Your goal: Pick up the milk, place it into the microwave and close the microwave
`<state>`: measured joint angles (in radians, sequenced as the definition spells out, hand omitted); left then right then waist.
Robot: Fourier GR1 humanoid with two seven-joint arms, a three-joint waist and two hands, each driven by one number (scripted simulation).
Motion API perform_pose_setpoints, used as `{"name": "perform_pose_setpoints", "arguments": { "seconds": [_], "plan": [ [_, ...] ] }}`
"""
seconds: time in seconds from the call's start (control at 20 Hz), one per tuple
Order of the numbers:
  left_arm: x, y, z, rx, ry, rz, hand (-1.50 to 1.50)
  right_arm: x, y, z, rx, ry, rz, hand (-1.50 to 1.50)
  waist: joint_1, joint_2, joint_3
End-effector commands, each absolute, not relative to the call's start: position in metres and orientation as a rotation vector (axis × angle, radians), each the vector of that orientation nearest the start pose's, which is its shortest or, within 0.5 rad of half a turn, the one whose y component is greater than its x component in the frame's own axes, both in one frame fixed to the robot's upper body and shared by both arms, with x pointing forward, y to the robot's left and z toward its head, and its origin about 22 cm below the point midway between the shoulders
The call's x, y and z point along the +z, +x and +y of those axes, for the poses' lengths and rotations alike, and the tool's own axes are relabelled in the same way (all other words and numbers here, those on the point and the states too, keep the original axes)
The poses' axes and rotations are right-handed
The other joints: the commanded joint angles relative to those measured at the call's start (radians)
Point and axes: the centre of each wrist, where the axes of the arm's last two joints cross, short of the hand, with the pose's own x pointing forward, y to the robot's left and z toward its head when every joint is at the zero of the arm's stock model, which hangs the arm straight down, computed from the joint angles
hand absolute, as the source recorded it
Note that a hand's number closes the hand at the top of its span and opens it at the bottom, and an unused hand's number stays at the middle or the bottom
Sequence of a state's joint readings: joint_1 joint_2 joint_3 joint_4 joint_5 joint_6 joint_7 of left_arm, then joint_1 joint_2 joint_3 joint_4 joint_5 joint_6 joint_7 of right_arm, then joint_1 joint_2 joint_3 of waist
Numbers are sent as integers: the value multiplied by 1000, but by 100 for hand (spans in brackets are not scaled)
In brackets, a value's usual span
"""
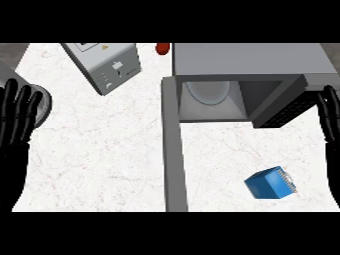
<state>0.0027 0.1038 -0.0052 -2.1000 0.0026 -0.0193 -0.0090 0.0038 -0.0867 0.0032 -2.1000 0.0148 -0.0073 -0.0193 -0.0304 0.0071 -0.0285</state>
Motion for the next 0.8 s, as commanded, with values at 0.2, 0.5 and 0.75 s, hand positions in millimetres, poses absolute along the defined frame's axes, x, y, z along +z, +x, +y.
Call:
{"name": "perform_pose_setpoints", "arguments": {
  "seconds": [0.2,0.5,0.75],
  "plan": [
    [120,225,285,-99,57,-2086,-150,124,164,-223,166,-44,-2078,-150,26,-8,28],
    [105,218,295,28,4,-1925,-150,113,128,-200,104,337,-1968,-150,23,-10,29],
    [97,188,296,34,1,-1921,-150,109,97,-211,85,343,-1948,-150,24,-11,29]
  ]
}}
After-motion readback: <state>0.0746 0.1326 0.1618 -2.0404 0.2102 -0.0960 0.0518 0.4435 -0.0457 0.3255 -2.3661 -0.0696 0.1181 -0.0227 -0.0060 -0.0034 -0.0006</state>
